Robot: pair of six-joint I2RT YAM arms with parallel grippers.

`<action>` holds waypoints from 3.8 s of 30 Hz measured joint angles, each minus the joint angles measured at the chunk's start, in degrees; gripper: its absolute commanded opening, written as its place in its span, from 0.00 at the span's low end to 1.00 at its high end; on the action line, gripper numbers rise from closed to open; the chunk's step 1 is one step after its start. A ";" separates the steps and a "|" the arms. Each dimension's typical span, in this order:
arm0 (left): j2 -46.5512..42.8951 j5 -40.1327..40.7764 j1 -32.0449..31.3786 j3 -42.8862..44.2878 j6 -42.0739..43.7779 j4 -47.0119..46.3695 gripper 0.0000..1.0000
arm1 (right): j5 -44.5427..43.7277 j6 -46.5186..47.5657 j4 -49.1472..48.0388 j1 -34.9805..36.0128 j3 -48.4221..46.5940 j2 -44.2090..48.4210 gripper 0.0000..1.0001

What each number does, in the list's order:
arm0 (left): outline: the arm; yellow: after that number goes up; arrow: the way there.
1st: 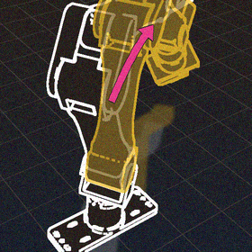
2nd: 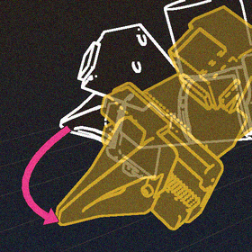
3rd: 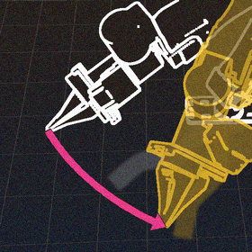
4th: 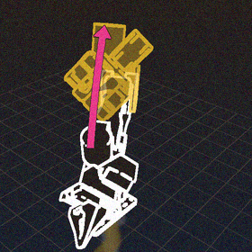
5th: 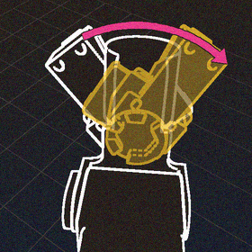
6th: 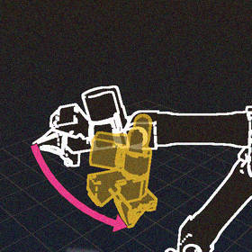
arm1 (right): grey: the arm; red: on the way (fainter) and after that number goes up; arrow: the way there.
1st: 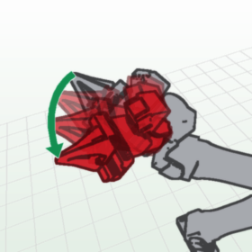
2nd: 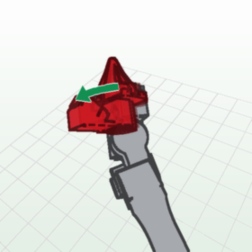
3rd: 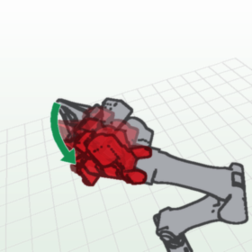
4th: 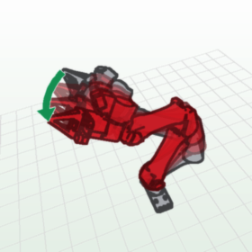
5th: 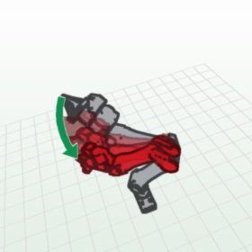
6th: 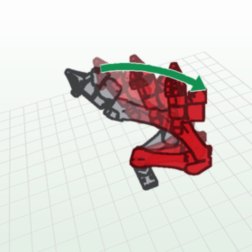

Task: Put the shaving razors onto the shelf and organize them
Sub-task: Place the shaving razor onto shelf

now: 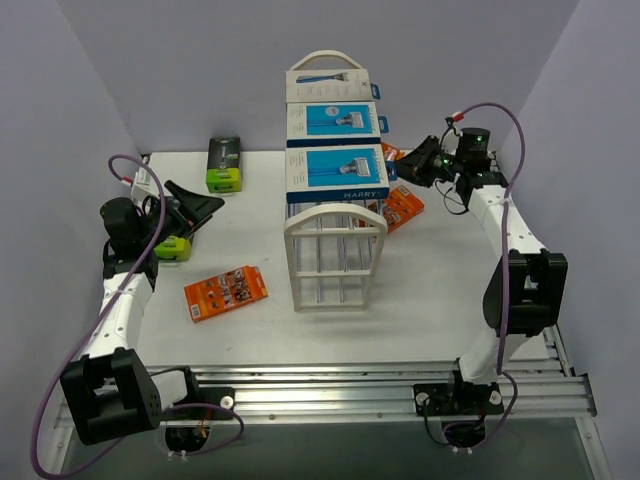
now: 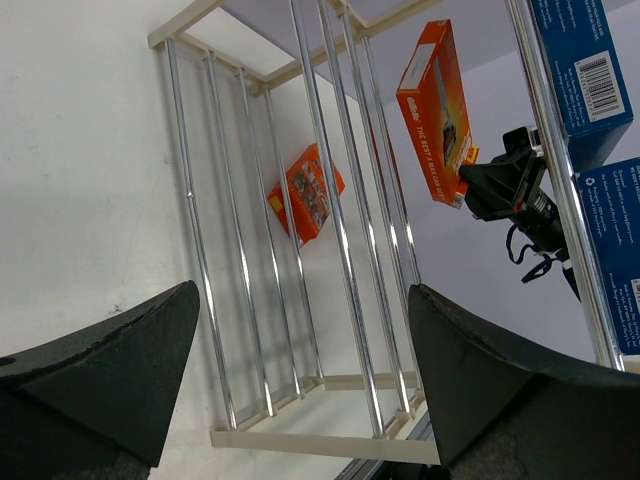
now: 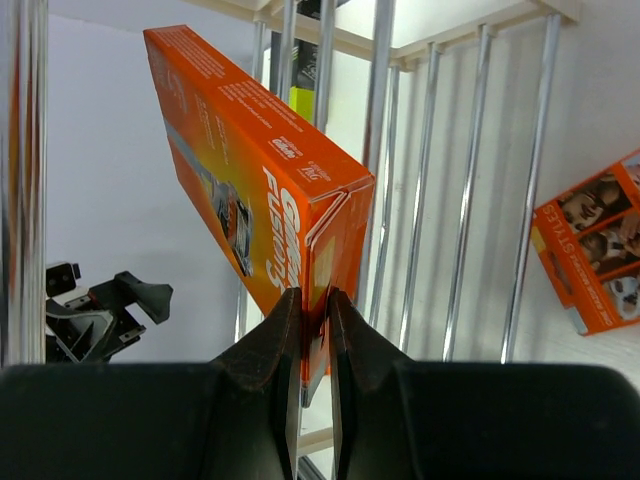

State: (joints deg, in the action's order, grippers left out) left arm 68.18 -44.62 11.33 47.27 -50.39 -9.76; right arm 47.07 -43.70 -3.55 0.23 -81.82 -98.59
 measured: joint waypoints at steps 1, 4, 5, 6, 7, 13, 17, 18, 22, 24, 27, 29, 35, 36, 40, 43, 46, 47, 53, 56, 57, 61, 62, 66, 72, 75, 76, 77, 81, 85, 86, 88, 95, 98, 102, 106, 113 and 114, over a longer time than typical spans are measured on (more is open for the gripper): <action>0.09 -0.07 0.00 0.00 -0.02 -0.04 0.94 | 0.20 0.28 0.48 0.37 -1.11 -0.57 0.00; 0.26 -0.26 0.00 0.00 -0.07 -0.15 0.94 | 0.83 1.20 2.25 1.86 -4.72 -2.73 0.00; 0.28 -0.28 0.00 0.00 -0.07 -0.17 0.94 | 0.96 1.70 2.89 2.34 -5.75 -3.50 0.00; 0.31 -0.33 0.00 0.00 -0.09 -0.22 0.94 | 1.11 2.10 3.61 2.67 -6.58 -4.20 0.00; 0.33 -0.37 0.00 0.00 -0.09 -0.24 0.94 | 1.29 2.56 4.59 2.99 -7.41 -4.83 0.00; 0.48 -0.66 0.00 0.00 -0.28 -0.39 0.94 | 2.29 5.90 9.77 4.20 -11.65 -8.46 0.00; 0.79 -0.68 0.00 0.00 -0.42 -0.44 0.94 | 2.54 7.89 13.05 4.26 -14.95 -10.64 0.00; 0.85 -0.66 0.00 0.00 -0.46 -0.42 0.94 | 2.54 8.26 13.73 4.26 -15.85 -11.15 0.00; 0.94 -0.70 0.00 0.00 -0.48 -0.46 0.94 | 2.78 9.35 15.69 4.37 -18.47 -12.59 0.00; 0.96 -0.70 0.00 0.00 -0.48 -0.48 0.94 | 2.93 9.64 16.48 4.46 -19.89 -13.27 0.00; 0.98 -0.79 0.00 0.00 -0.48 -0.57 0.94 | 2.97 9.92 17.07 4.79 -21.66 -14.29 0.11; 1.05 -0.87 0.00 0.00 -0.48 -0.63 0.94 | 3.06 9.86 17.31 5.03 -22.60 -15.15 0.26; 1.29 -1.09 -0.02 0.00 -0.50 -0.79 0.94 | 3.28 10.40 18.10 5.51 -24.59 -16.92 0.52; 1.31 -1.09 -0.02 0.00 -0.50 -0.79 0.94 | 3.28 10.36 18.12 5.51 -24.76 -16.94 0.52; 1.40 -1.18 -0.07 0.00 -0.50 -0.81 0.94 | 2.75 10.32 18.03 5.46 -25.33 -16.94 0.53; 1.44 -1.31 -0.20 0.00 -0.50 -0.81 0.94 | 1.77 10.03 17.88 5.20 -25.33 -16.94 0.53; 1.51 -1.31 -0.44 0.00 -0.50 -0.83 0.94 | 1.09 9.66 17.22 4.66 -24.96 -16.83 0.52; 1.53 -1.33 -0.48 0.00 -0.50 -0.83 0.94 | 0.72 9.66 17.03 4.46 -24.52 -16.74 0.52; 1.84 -1.36 -0.61 0.00 -0.44 -0.76 0.94 | -1.95 9.68 16.11 3.85 -18.18 -13.77 0.42; 1.97 -1.33 -0.83 0.00 -0.28 -0.72 0.94 | -2.75 9.51 15.17 3.87 -14.78 -11.85 0.40; 1.97 -1.33 -0.90 0.00 -0.20 -0.70 0.94 | -2.86 9.44 14.71 3.89 -13.68 -11.21 0.40; 1.97 -1.29 -1.16 0.00 0.07 -0.52 0.94 | -3.21 9.29 13.57 3.93 -12.07 -9.77 0.37; 1.97 -1.29 -1.18 0.00 0.09 -0.46 0.94 | -3.26 9.27 13.49 3.93 -12.00 -9.57 0.33; 2.01 -1.29 -1.25 0.00 0.15 -0.33 0.94 | -3.39 9.25 12.66 3.93 -11.96 -9.22 0.21; 2.01 -1.31 -1.31 0.00 0.26 -0.33 0.94 | -3.41 8.68 11.93 4.31 -11.96 -9.22 0.13; 2.01 -1.31 -1.31 0.00 0.26 -0.33 0.94 | -3.41 8.57 11.76 4.50 -11.98 -9.22 0.11; 2.01 -1.31 -1.31 0.00 0.26 -0.33 0.94 | -3.43 8.57 11.69 4.66 -11.98 -9.22 0.11; 2.01 -1.31 -1.31 0.00 0.26 -0.33 0.94 | -3.45 8.57 11.63 4.81 -12.00 -9.22 0.11; 2.01 -1.31 -1.31 0.00 0.26 -0.33 0.94 | -3.63 8.17 11.47 5.53 -12.07 -9.22 0.11; 2.01 -1.33 -1.40 0.00 0.24 -0.33 0.94 | -4.04 7.78 11.43 5.99 -12.31 -9.22 0.02; 2.01 -1.33 -1.44 0.00 0.24 -0.33 0.94 | -4.22 7.72 11.43 6.12 -12.39 -9.22 0.01; 2.03 -1.33 -1.46 0.00 0.24 -0.33 0.94 | -4.42 7.50 11.45 6.19 -12.76 -9.25 0.00; 2.03 -1.36 -1.51 0.00 0.22 -0.33 0.94 | -4.66 7.54 11.65 6.19 -16.06 -10.62 0.00; 2.03 -1.40 -1.51 0.00 0.22 -0.33 0.94 | -4.66 7.56 11.98 6.19 -17.86 -11.89 0.00; 2.21 -1.73 -1.51 0.00 0.20 -0.35 0.94 | -4.63 7.65 12.92 6.19 -21.22 -14.40 0.00; 2.45 -1.92 -1.51 0.00 0.13 -0.39 0.94 | -4.66 7.67 13.64 6.12 -24.02 -16.79 0.00; 3.04 -2.38 -1.57 0.00 -0.13 -0.76 0.94 | -4.09 7.67 14.69 5.75 -28.50 -20.74 0.00; 3.06 -2.38 -1.57 0.00 -0.15 -0.81 0.94 | -3.89 7.69 14.97 5.73 -29.35 -21.38 0.00</action>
State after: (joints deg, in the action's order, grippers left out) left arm 71.24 -47.00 9.76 47.27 -50.54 -10.57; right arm 43.18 -36.01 11.42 5.96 -111.18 -119.96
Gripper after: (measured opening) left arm 0.941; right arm 0.010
